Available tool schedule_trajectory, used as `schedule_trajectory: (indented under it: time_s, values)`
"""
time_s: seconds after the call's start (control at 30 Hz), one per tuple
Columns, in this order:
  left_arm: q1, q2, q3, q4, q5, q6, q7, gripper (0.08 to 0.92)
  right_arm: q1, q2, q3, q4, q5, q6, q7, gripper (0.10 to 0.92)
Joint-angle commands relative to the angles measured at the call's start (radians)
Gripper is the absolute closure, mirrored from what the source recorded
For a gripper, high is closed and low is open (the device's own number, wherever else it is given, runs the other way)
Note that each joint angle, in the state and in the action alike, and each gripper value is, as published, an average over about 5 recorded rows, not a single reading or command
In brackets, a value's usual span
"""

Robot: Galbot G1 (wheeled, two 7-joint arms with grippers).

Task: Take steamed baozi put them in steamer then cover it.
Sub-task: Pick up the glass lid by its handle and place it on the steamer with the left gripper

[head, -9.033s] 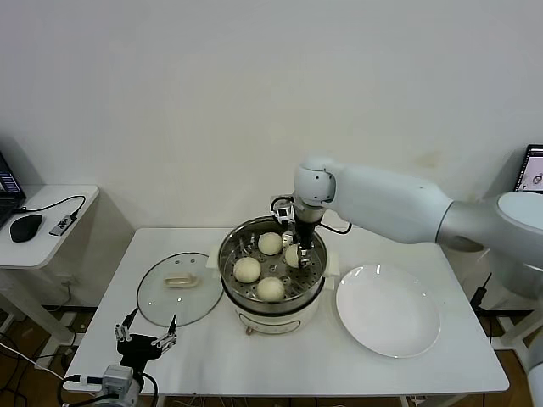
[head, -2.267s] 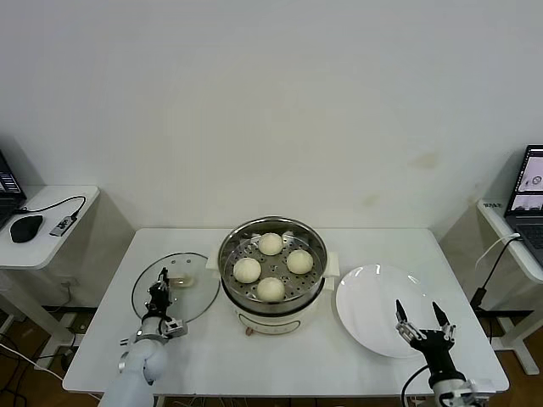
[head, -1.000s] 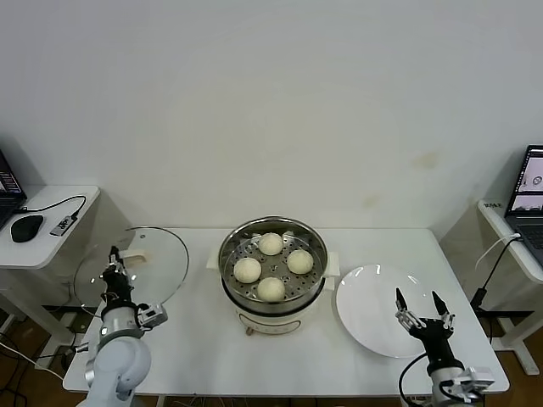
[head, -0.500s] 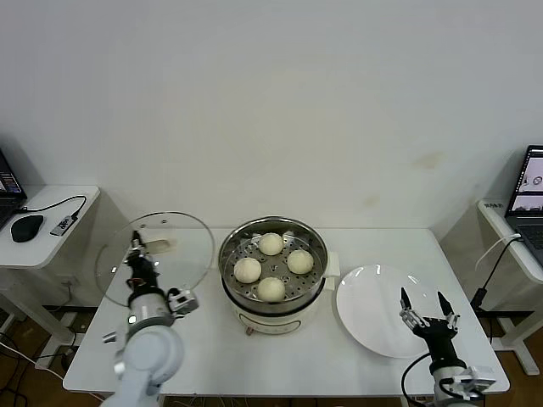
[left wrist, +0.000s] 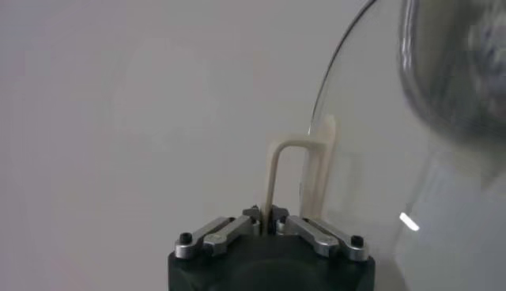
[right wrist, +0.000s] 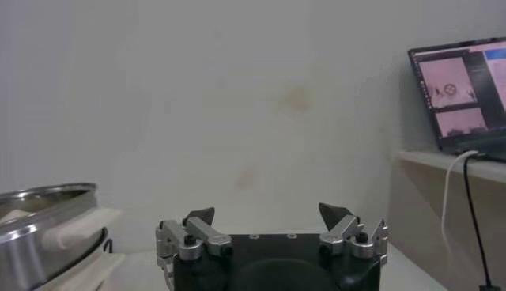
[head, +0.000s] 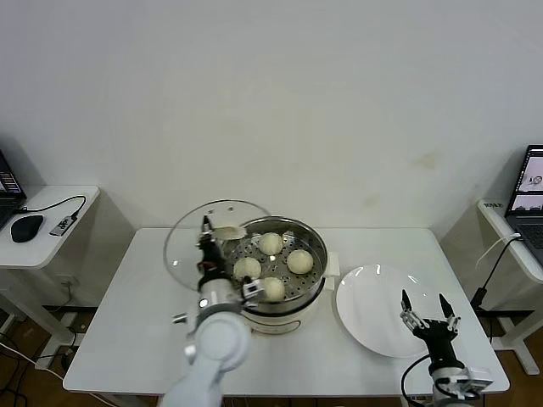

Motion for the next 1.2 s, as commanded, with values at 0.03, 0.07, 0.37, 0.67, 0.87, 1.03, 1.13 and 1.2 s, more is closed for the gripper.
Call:
schedule_trajectory:
  time_s: [0.03, 0.07, 0.37, 0.67, 0.87, 1.03, 1.13, 1.2]
  values:
    - [-0.118, -0.131, 0.194, 0.134, 0.045, 0.043, 0.038, 0.856, 0.005, 0.006, 0.004, -0.012, -0.022, 0.000, -0.001, 0.203]
    - [-0.121, -0.131, 0.201, 0.148, 0.036, 0.043, 0.030, 0.856, 0.005, 0.005, 0.006, -0.013, -0.021, 0.000, -0.002, 0.203]
    - [-0.132, -0.133, 0.218, 0.229, -0.046, 0.044, -0.017, 0.856, 0.000, 0.004, 0.015, -0.016, -0.021, 0.003, -0.002, 0.203]
    - [-0.107, -0.133, 0.177, 0.219, 0.001, 0.044, 0.009, 0.856, 0.002, 0.008, 0.010, -0.015, -0.026, 0.004, -0.002, 0.203]
    - [-0.090, -0.133, 0.159, 0.223, 0.016, 0.044, 0.003, 0.856, 0.002, 0.007, 0.009, -0.015, -0.029, 0.005, -0.002, 0.203]
    - [-0.088, -0.132, 0.139, 0.239, 0.032, 0.043, -0.012, 0.856, 0.004, 0.006, 0.009, -0.015, -0.029, 0.005, -0.002, 0.203]
    - [-0.089, -0.132, 0.129, 0.244, 0.036, 0.043, -0.014, 0.856, 0.005, 0.006, 0.009, -0.015, -0.029, 0.004, -0.002, 0.203]
    - [-0.087, -0.132, 0.126, 0.243, 0.036, 0.043, -0.014, 0.856, 0.006, 0.006, 0.009, -0.016, -0.029, 0.004, -0.002, 0.203]
